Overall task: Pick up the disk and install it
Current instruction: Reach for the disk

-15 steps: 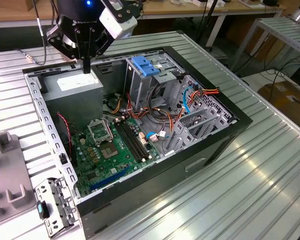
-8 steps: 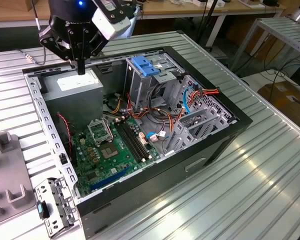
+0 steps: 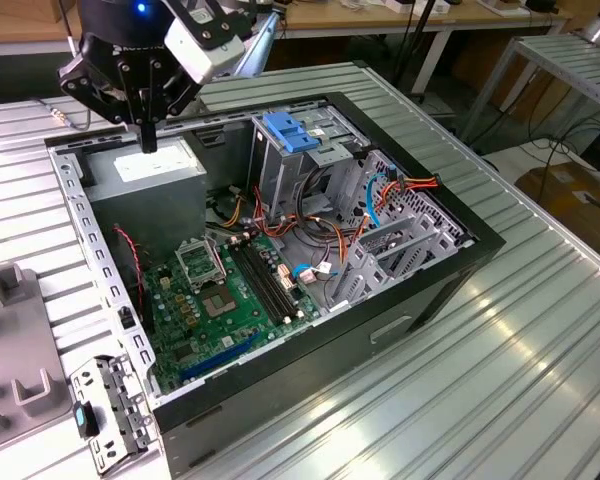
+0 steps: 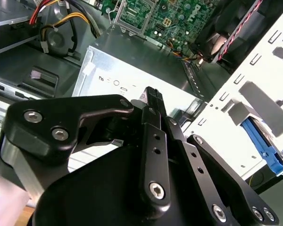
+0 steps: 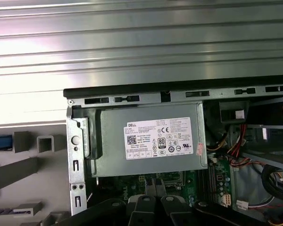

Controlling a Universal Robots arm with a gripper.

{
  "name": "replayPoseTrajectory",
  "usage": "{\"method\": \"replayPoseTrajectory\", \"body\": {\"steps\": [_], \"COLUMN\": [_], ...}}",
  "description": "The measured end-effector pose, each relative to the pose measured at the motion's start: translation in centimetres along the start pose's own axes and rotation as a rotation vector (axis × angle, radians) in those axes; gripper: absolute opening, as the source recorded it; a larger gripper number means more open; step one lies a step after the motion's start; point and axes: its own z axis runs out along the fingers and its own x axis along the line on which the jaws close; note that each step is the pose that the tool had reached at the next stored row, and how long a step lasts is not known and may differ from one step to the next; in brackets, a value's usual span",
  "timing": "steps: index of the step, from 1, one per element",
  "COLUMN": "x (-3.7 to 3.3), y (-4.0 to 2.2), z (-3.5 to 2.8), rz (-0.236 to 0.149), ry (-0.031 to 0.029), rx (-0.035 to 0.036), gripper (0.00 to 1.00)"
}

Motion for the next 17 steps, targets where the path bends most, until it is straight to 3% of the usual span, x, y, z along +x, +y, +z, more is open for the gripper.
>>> {"method": "replayPoseTrajectory", "body": {"steps": [17], "x": [1.69], "y": [-0.13], "z": [0.1], "rz": [0.0], "ry": [0.0001], "rx": [0.0], "gripper": [0.11]}}
